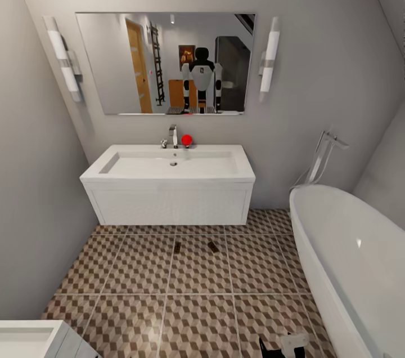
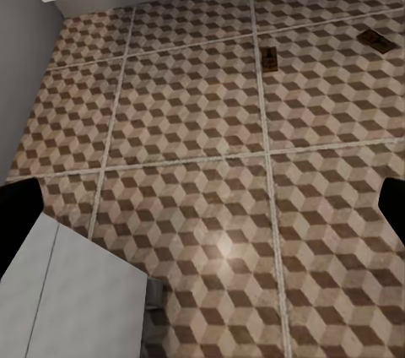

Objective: Take the four mousetraps from the cabinet in the bathroom and place them on the bathroom floor. Make sure all four end up on the same floor surface, and ensure that at least two of them are either under or directly next to the same bathroom sink.

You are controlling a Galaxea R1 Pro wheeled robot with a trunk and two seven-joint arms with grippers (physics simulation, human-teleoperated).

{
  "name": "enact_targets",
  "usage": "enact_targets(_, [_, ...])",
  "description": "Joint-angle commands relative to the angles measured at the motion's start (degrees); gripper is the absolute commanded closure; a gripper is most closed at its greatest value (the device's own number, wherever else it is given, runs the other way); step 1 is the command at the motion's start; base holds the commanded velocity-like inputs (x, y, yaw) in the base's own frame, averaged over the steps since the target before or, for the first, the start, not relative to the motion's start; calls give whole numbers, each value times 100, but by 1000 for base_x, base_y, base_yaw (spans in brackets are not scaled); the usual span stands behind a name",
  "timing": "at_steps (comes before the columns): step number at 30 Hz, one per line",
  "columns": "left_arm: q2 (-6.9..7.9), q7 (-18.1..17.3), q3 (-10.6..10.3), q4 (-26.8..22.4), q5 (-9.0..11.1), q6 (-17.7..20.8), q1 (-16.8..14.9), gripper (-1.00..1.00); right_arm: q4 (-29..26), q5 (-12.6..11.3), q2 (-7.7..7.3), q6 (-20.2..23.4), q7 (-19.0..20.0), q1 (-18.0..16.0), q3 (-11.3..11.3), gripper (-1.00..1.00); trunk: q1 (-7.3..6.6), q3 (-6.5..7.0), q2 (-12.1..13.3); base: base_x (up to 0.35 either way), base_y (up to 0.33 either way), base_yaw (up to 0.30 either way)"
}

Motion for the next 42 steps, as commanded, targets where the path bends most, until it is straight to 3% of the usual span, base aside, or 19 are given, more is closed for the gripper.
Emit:
enact_targets(1, [-6,12,-49,23,38,-29,-10,-100,6,0,-2,-17,3,-6,20,-100,4,-2,-12,0,0,0])
enact_targets(42, [-6,12,-51,24,38,-29,-10,-100,3,0,-5,-17,-2,-6,20,-100,4,360,-12,0,0,0])
